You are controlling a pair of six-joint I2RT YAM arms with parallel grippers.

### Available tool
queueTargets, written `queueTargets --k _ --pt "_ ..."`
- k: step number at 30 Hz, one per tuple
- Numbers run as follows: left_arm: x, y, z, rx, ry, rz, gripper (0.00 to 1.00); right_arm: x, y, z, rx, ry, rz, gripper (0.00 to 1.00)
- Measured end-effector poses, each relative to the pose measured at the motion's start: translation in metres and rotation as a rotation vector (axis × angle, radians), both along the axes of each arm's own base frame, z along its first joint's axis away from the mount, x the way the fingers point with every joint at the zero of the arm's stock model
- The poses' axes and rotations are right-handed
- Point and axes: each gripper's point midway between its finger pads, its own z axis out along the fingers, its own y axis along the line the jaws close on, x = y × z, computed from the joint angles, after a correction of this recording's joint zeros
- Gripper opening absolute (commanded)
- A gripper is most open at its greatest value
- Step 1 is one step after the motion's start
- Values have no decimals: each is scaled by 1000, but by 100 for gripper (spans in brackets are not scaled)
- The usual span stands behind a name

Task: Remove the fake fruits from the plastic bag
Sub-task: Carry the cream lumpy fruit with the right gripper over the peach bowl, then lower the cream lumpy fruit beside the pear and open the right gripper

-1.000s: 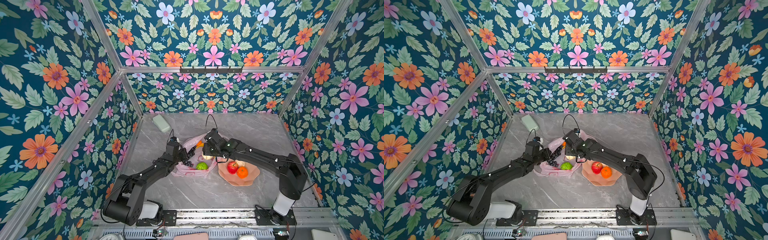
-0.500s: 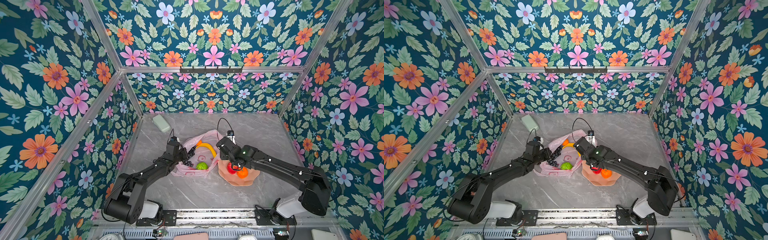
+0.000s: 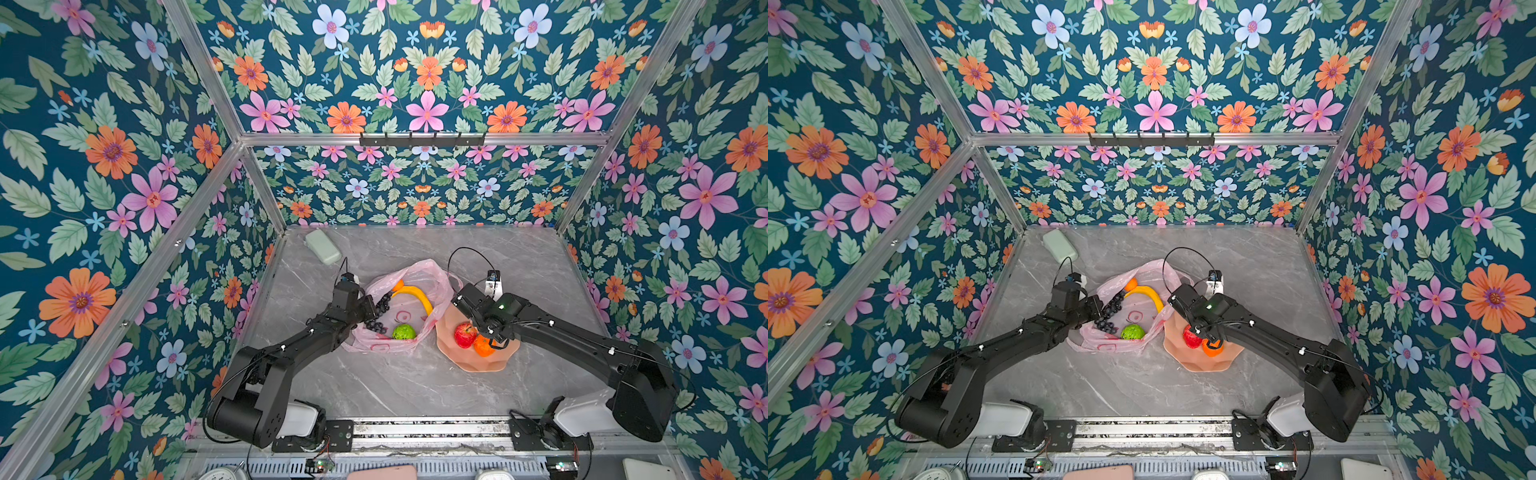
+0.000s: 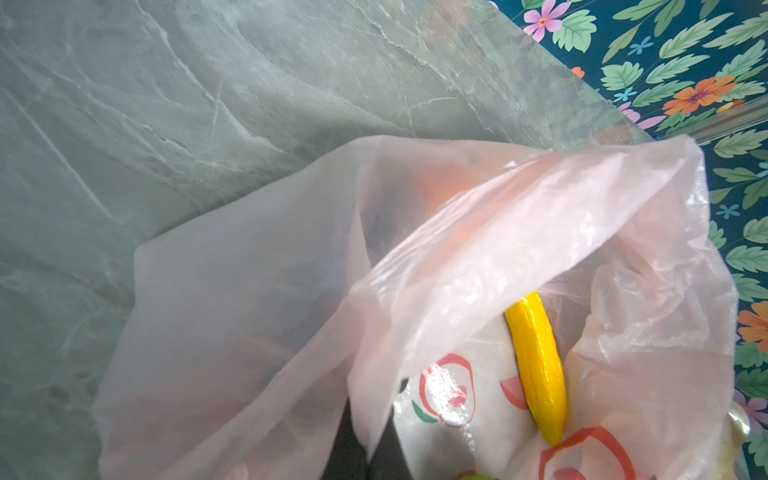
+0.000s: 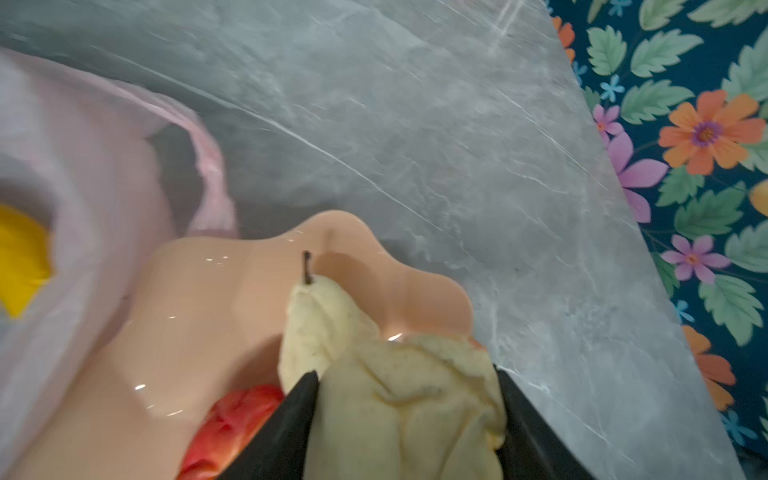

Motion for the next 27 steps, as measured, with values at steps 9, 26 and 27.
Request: queueTargets --k 9,26,27 --pt "0 0 -2 2 5 0 0 -8 -21 -19 -92 45 -93 54" --pt "1 0 0 1 4 0 0 -4 -27 -40 -157 64 -169 62" --pt "1 0 0 1 4 0 0 -4 -27 -40 -157 64 -169 63"
